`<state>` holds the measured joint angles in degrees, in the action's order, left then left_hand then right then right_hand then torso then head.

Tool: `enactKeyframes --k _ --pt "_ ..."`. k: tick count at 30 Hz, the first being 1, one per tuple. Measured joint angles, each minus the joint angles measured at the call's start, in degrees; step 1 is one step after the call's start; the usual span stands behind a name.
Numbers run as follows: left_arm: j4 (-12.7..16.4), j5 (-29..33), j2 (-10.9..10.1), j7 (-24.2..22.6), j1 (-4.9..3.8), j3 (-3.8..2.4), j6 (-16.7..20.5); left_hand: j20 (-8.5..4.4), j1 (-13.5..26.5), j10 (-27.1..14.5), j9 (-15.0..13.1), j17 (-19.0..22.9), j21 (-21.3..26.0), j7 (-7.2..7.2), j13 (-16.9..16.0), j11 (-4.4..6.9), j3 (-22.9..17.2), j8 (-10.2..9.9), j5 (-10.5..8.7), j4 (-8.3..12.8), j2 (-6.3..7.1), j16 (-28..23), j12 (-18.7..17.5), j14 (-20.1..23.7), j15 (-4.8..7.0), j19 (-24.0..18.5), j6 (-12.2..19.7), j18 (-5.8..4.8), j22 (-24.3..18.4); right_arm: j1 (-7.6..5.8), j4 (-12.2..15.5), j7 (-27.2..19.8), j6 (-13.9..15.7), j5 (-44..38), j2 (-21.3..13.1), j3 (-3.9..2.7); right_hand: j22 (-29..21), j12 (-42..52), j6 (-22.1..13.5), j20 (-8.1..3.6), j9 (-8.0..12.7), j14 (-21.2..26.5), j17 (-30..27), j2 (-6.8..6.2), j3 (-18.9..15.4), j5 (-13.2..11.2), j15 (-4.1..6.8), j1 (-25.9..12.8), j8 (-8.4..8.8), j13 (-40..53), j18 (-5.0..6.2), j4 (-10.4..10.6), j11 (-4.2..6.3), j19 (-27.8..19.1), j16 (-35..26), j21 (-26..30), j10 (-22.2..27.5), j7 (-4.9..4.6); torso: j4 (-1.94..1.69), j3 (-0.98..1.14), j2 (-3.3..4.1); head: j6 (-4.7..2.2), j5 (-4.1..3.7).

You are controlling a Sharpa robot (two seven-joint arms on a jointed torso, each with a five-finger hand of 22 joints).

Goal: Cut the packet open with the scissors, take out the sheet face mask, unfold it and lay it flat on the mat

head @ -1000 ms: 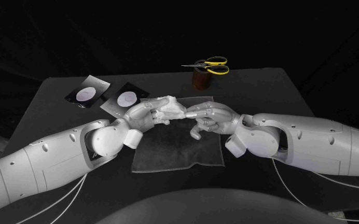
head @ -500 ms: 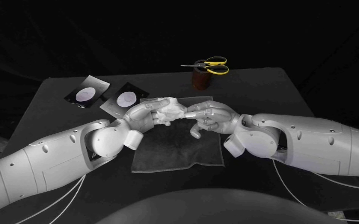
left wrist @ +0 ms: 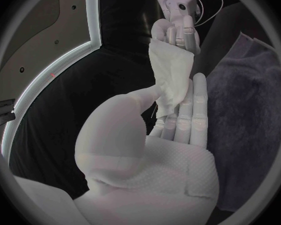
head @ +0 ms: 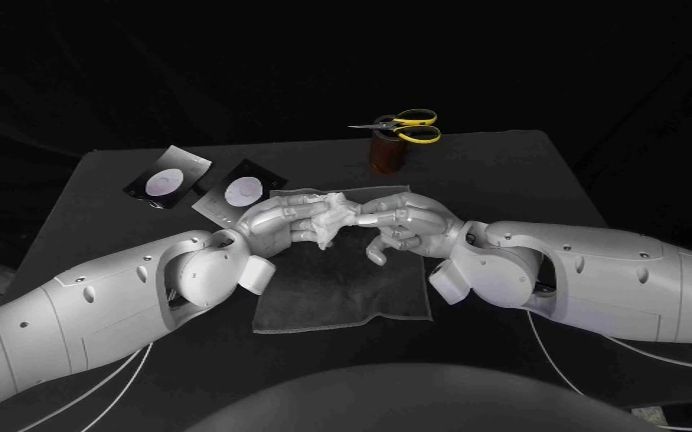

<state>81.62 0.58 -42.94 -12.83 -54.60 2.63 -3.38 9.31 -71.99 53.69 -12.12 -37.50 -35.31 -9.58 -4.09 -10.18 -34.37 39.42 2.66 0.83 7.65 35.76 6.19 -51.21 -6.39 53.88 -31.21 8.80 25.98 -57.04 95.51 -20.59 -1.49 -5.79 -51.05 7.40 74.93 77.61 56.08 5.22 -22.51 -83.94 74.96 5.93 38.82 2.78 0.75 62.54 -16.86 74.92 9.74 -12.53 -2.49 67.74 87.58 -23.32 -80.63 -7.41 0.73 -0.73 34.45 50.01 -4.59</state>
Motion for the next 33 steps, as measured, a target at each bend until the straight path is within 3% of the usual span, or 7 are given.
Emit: enactKeyframes --k 9,20,23,25,29,31,33 --pt "-2.0 -7.3 -0.4 0.0 -0.13 0.00 5.5 4.24 1.3 -5.8 0.5 5.4 12.8 0.48 -0.7 -2.59 7.9 1.6 0.00 -2.2 2.43 -1.5 5.9 17.3 -4.28 -9.7 4.0 -0.91 -7.8 0.02 1.1 -0.6 2.0 -0.1 -0.8 -0.14 0.0 0.4 0.1 -0.21 0.0 -0.2 -0.1 -0.01 0.2 0.0 0.20 0.0 0.00 0.0 -0.05 -0.2 0.27 0.2 0.2 -0.6 -0.3 0.08 0.01 -0.01 -0.02 0.00 -0.12" --pt "-4.0 -12.8 -1.7 0.1 -0.45 -0.54 9.5 6.27 -2.2 -10.7 0.6 9.0 18.3 0.64 -1.2 -3.35 11.4 4.3 0.00 -3.0 0.96 1.6 12.0 20.9 -5.24 -9.6 4.5 -0.91 -12.1 0.02 1.6 -0.6 5.6 -1.7 -1.6 -0.31 0.0 0.7 0.2 -0.63 0.0 0.0 0.0 -0.03 1.1 0.0 0.39 0.0 0.00 0.0 -0.46 -1.1 0.61 0.6 0.2 -1.9 -0.6 0.21 -0.02 -0.06 -0.04 0.00 -0.35" --pt "-3.4 -14.0 -2.4 0.0 -0.76 -0.72 10.1 5.95 -3.5 -8.1 1.0 8.4 17.3 0.42 -2.7 -1.96 10.2 5.1 0.00 -2.4 0.34 6.8 16.6 16.9 -3.63 -6.1 -0.1 -0.13 -11.8 0.01 1.6 -0.1 7.4 -3.3 -1.8 -0.36 0.0 0.9 0.2 -0.78 0.0 0.0 0.0 -0.09 1.3 0.0 0.39 -0.1 -0.01 0.0 -0.49 -1.3 0.72 0.8 0.2 -2.5 -0.7 0.27 -0.03 -0.08 -0.04 0.00 -0.36" --pt "-2.5 -15.6 -2.9 0.0 -1.29 -0.81 10.2 4.11 -4.8 -4.6 2.0 7.1 13.5 -0.28 -4.3 0.23 7.2 4.5 0.04 -1.6 -0.63 12.9 21.3 11.0 -1.17 -1.1 -5.3 1.21 -10.0 -0.03 1.6 0.5 9.0 -4.8 -1.9 -0.41 0.0 0.9 0.2 -0.82 0.0 -0.2 0.0 -0.09 1.7 0.0 0.62 -0.1 -0.02 0.0 -0.51 -1.7 1.00 1.3 0.2 -3.0 -1.0 0.66 -0.03 -0.09 -0.04 0.00 -0.36" --pt "0.2 -20.5 -3.6 0.0 -2.98 -1.00 9.7 -0.54 -5.1 1.4 4.1 4.8 3.0 0.29 -6.0 4.14 4.1 1.0 0.19 -1.0 -1.22 22.8 26.4 -0.5 3.22 7.3 -13.3 1.43 -3.6 -0.19 1.5 2.2 12.5 -8.5 -2.1 -0.49 0.0 1.2 0.5 -1.02 0.0 0.0 0.0 -0.29 2.2 -0.1 0.84 -0.3 -0.02 0.0 -0.52 -1.9 1.02 1.5 0.5 -3.4 -1.0 0.96 -0.03 -0.09 -0.04 0.00 -0.34" --pt "1.8 -23.4 -3.8 0.2 -3.76 -1.07 9.1 -2.29 -4.6 2.9 4.9 3.6 -2.6 1.18 -6.5 5.46 2.9 -1.2 0.19 -1.0 -1.78 27.0 27.4 -5.5 4.70 9.4 -15.6 1.42 0.0 -0.27 1.5 3.1 14.4 -10.4 -2.1 -0.52 0.0 1.2 0.4 -1.02 0.0 0.0 0.0 -0.32 2.3 -0.1 0.84 -0.3 -0.03 0.0 -0.53 -1.9 1.22 1.5 0.5 -3.9 -1.2 1.08 -0.03 -0.09 -0.04 0.00 -0.27" --pt "3.1 -25.7 -3.8 0.4 -4.23 -1.07 8.8 -3.15 -3.2 4.1 5.3 -2.2 -6.9 1.37 -7.3 5.89 2.5 -2.8 0.19 -1.5 -1.46 32.1 28.7 -11.6 5.53 10.7 -16.8 1.40 2.9 -0.36 1.4 3.8 15.8 -12.0 -2.1 -0.53 0.0 1.2 0.6 -1.02 0.0 0.0 0.0 -0.32 2.4 -0.1 0.84 -0.3 -0.03 0.0 -0.53 -2.0 1.31 1.5 0.5 -4.1 -1.3 1.22 -0.03 -0.09 -0.04 0.00 -0.23"
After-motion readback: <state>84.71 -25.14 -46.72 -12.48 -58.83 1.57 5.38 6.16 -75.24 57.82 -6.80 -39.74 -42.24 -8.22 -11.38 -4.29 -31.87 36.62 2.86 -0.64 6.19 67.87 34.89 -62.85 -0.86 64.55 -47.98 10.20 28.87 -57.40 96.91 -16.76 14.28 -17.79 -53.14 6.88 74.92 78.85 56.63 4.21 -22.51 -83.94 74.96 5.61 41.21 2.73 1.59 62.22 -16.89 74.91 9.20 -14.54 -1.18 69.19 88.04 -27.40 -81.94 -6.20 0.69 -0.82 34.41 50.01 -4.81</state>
